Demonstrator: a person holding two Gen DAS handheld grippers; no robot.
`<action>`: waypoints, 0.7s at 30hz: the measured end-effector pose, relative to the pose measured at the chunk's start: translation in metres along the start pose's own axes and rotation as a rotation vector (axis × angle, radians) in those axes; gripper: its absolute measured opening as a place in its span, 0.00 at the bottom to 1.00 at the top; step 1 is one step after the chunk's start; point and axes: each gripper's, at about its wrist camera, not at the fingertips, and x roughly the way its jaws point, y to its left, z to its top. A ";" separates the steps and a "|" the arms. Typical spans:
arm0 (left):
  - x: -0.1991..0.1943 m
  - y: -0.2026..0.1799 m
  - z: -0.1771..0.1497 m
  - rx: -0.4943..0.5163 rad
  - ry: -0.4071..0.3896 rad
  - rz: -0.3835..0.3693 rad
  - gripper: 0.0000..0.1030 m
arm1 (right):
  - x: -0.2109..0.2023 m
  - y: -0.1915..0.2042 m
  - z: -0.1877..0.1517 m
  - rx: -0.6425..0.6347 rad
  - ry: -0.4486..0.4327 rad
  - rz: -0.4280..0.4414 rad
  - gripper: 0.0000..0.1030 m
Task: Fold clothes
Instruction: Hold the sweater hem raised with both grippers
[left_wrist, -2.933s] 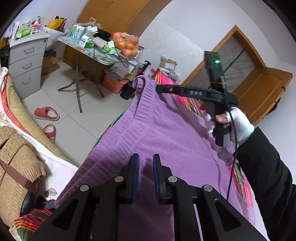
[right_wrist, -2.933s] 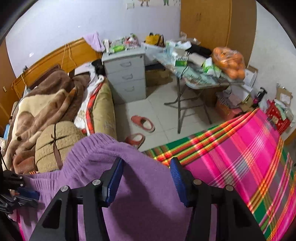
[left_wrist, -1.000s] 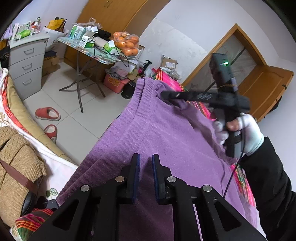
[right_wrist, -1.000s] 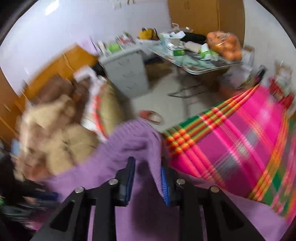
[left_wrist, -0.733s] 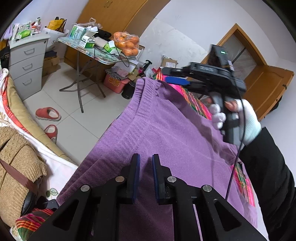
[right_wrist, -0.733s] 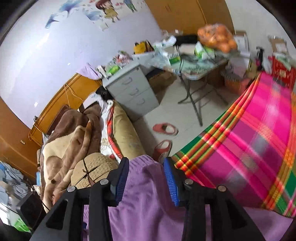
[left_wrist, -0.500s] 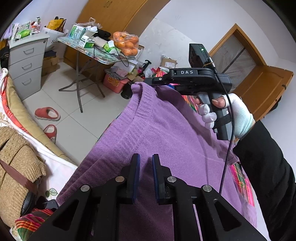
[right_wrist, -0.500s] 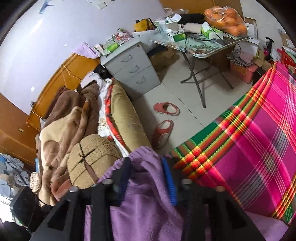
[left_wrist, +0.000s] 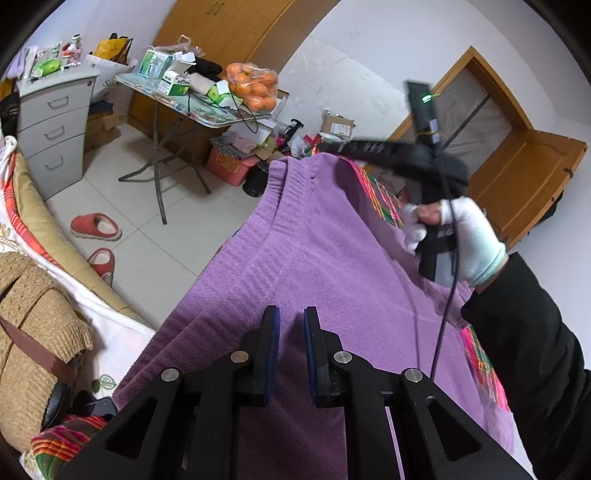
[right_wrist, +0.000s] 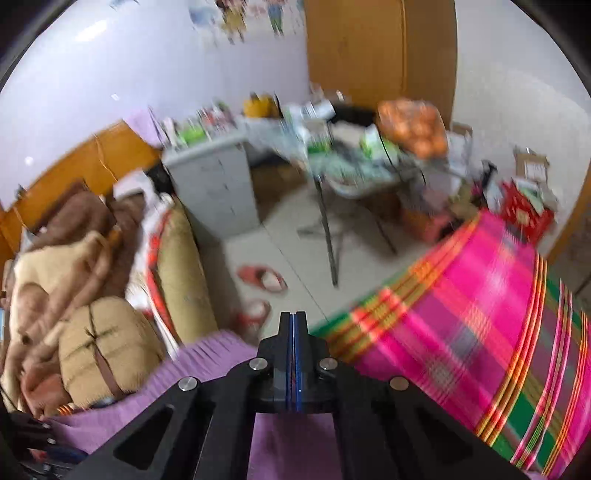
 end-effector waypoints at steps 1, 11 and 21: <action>0.000 0.000 0.000 0.000 0.000 -0.001 0.13 | -0.004 -0.003 0.000 0.017 -0.011 0.011 0.01; 0.002 -0.002 -0.001 -0.002 -0.002 -0.001 0.13 | -0.040 -0.023 -0.031 0.074 0.075 0.137 0.04; 0.002 -0.001 0.000 -0.003 0.001 -0.001 0.13 | -0.102 -0.125 -0.087 0.482 -0.042 0.005 0.16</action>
